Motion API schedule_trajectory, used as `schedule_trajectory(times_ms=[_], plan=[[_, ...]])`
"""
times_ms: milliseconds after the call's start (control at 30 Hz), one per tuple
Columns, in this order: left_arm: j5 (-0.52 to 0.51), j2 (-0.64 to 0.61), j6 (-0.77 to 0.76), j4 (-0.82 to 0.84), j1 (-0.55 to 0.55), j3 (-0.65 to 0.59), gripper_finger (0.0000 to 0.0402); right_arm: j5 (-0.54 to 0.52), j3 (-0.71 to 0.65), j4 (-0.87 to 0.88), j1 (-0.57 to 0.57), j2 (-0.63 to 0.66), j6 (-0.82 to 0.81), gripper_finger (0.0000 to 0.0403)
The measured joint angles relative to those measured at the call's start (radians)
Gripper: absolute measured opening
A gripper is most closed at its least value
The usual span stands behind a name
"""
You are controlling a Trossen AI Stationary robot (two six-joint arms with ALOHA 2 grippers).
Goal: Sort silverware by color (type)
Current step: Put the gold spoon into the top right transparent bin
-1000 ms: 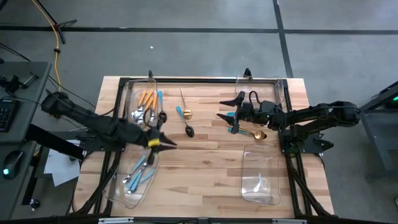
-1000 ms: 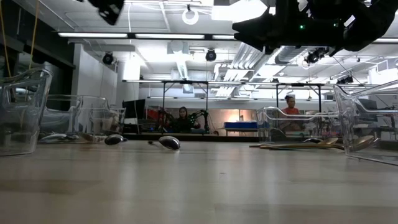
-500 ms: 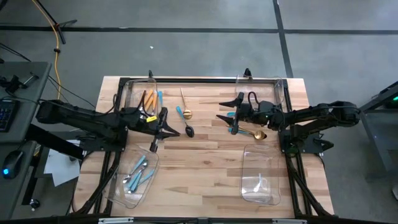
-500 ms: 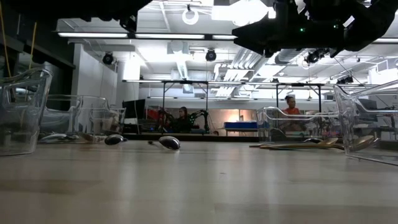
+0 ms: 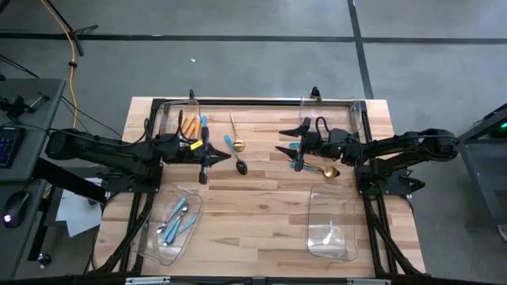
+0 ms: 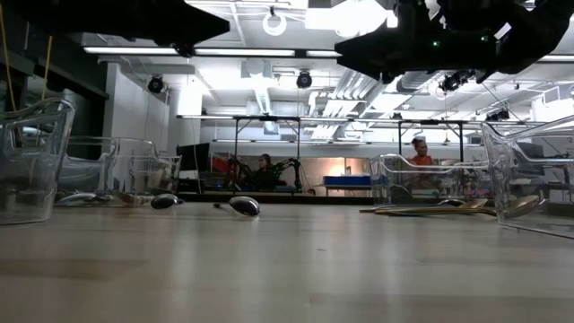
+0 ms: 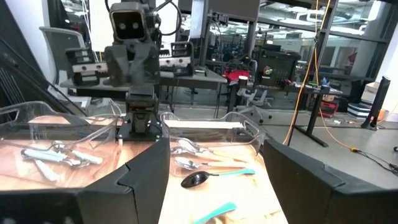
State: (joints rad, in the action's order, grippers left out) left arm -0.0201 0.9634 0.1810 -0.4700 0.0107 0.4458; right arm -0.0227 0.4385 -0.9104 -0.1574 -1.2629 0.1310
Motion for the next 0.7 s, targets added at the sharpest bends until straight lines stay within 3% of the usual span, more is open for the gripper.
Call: schedule_trajectory(times_ms=[700], plan=[[-0.022,0.0,0.027,-0.006,0.01,0.0,0.0003,0.0,0.0,0.046,0.0,0.0,-0.071,0.0243]])
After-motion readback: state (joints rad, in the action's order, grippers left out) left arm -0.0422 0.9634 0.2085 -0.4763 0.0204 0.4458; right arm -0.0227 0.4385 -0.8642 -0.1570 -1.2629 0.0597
